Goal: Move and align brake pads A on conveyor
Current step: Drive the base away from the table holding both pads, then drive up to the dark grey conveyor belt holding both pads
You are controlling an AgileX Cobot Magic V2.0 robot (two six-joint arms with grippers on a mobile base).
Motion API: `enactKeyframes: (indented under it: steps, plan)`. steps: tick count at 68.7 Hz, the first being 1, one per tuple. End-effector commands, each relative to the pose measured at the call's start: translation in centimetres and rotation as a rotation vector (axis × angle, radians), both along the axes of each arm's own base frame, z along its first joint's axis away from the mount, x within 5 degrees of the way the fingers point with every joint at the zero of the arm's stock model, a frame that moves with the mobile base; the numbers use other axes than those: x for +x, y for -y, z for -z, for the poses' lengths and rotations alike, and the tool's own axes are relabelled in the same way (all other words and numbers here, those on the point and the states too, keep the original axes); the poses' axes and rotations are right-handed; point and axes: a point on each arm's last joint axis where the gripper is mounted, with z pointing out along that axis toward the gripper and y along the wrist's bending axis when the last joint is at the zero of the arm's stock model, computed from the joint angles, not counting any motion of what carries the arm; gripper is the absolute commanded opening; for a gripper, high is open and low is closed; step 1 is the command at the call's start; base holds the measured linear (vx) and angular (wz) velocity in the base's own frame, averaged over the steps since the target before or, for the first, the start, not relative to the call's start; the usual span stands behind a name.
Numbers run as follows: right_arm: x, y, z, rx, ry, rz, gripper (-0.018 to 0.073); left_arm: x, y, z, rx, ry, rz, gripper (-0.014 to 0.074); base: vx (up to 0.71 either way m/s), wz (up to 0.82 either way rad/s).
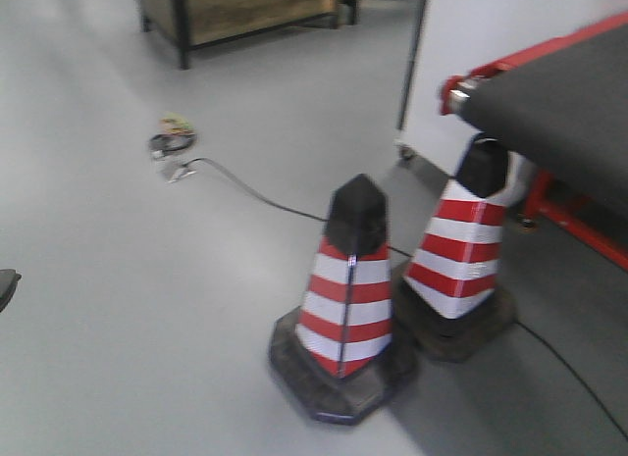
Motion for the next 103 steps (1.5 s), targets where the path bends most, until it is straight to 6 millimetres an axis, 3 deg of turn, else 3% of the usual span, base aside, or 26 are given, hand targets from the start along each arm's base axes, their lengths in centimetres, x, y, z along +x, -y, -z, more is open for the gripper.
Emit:
enactKeyframes:
  steps: [1, 71, 103]
  plan:
    - [0.16, 0.15, -1.82, -0.007, 0.117, 0.016, -0.0005, 0.46, 0.01, -1.61, -0.025, 0.107, -0.012, 0.0109, 0.24, -0.77]
    - [0.16, 0.15, -1.82, -0.007, 0.117, 0.016, -0.0005, 0.46, 0.01, -1.61, -0.025, 0.107, -0.012, 0.0109, 0.22, -0.78]
    - [0.16, 0.15, -1.82, -0.007, 0.117, 0.016, -0.0005, 0.46, 0.01, -1.61, -0.025, 0.107, -0.012, 0.0109, 0.28, -0.26]
